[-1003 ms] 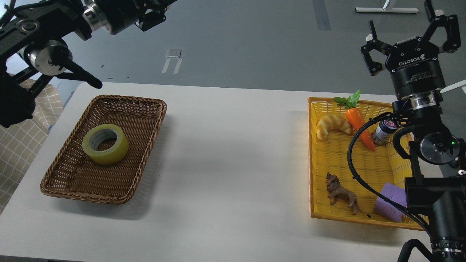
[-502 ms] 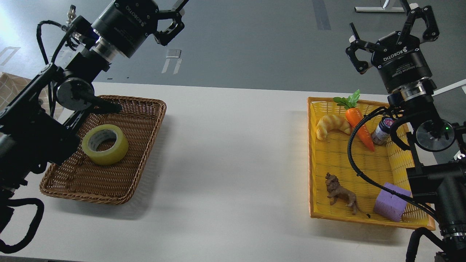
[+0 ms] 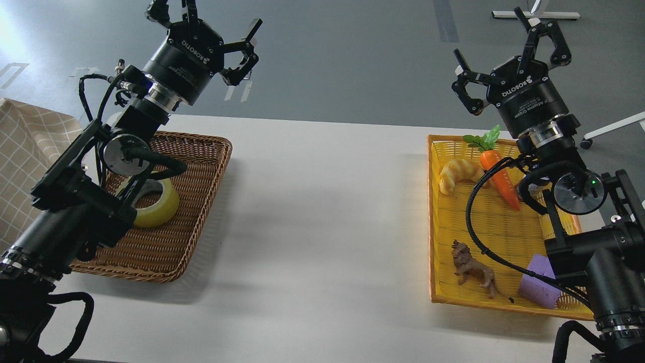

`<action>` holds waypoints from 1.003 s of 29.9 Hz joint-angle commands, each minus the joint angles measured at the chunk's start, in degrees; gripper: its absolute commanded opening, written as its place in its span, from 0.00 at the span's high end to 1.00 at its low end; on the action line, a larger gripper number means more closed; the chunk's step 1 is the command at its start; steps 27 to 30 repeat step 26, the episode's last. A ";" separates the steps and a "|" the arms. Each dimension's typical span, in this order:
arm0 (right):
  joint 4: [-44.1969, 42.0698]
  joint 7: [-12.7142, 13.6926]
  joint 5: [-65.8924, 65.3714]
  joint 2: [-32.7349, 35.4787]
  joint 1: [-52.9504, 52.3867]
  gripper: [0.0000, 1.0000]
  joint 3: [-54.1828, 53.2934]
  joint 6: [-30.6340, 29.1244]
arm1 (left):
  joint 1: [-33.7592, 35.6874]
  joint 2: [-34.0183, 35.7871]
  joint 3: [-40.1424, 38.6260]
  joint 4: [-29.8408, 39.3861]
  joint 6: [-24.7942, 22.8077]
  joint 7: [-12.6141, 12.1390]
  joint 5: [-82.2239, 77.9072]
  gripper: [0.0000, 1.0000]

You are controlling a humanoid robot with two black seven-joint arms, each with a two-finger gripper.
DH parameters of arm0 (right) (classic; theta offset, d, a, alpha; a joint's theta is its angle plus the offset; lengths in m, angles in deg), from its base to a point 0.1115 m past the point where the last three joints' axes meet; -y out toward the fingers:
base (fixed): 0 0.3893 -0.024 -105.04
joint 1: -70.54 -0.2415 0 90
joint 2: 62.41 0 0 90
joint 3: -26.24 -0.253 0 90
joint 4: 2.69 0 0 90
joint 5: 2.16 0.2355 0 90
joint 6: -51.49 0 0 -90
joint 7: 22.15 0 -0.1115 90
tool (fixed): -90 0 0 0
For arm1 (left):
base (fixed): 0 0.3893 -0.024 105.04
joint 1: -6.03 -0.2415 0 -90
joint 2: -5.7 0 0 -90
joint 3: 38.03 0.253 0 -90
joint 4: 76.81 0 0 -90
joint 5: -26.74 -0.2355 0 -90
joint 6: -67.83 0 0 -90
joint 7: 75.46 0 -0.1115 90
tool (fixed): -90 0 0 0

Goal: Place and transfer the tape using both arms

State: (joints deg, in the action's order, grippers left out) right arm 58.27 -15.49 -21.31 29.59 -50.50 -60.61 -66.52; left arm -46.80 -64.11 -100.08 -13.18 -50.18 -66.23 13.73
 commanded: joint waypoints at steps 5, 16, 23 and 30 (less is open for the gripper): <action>0.03 -0.07 0.08 -0.77 0.54 0.00 -0.68 0.01 | -1.66 -0.15 0.26 -0.35 0.01 0.00 -0.09 0.02; 0.30 -0.07 0.08 -1.12 0.19 0.00 -1.04 0.01 | -1.66 -0.94 0.35 -0.44 0.01 -0.44 -0.27 0.02; 0.82 -0.07 0.08 -2.00 -0.16 0.00 -1.12 0.01 | -1.66 -1.03 0.18 -0.44 0.01 -0.35 -0.27 0.02; 0.73 -0.07 0.08 -2.00 0.01 0.00 -1.39 0.01 | -1.66 -1.03 0.18 -0.44 0.01 -0.35 -0.27 0.02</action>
